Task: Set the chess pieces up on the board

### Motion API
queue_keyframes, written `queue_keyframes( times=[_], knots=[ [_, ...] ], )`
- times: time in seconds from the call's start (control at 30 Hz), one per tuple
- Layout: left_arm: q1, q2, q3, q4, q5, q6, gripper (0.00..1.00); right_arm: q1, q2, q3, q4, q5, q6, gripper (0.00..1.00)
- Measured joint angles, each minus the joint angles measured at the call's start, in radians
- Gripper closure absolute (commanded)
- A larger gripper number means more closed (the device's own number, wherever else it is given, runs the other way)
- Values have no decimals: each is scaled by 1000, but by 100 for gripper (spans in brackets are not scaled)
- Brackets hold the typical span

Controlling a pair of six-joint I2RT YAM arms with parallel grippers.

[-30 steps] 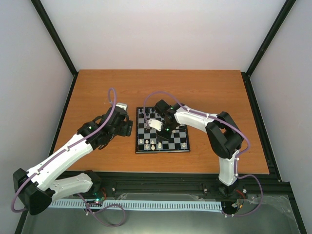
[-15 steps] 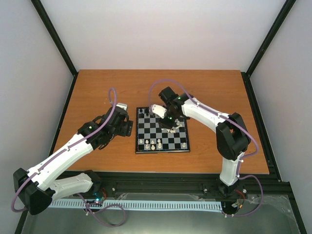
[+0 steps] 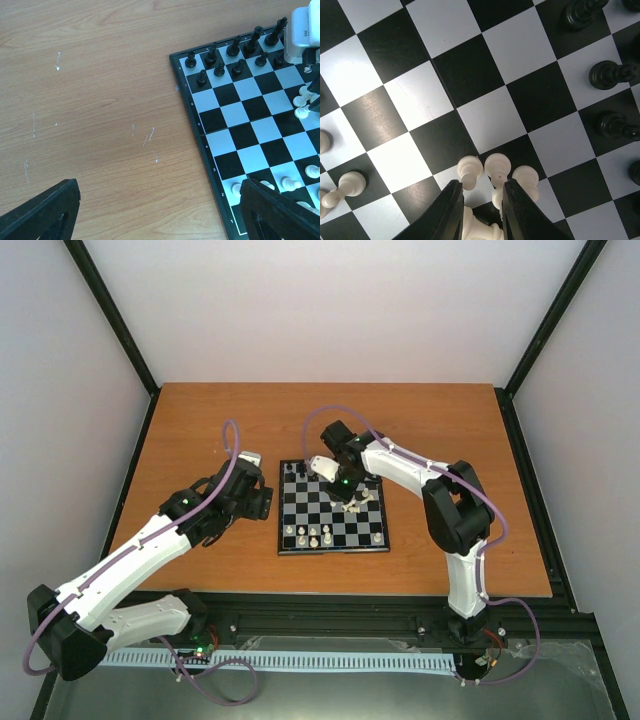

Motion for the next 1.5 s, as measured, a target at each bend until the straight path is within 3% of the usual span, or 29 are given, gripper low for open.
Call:
queue_keyframes(
  times=[0.93,1.5],
  knots=[
    [0,7,0,0,19,0,11,1,29,3,-8,-35,14,76],
    [0,19,0,0,26,0,11,19,58,2,-23,-73,14,93]
  ],
)
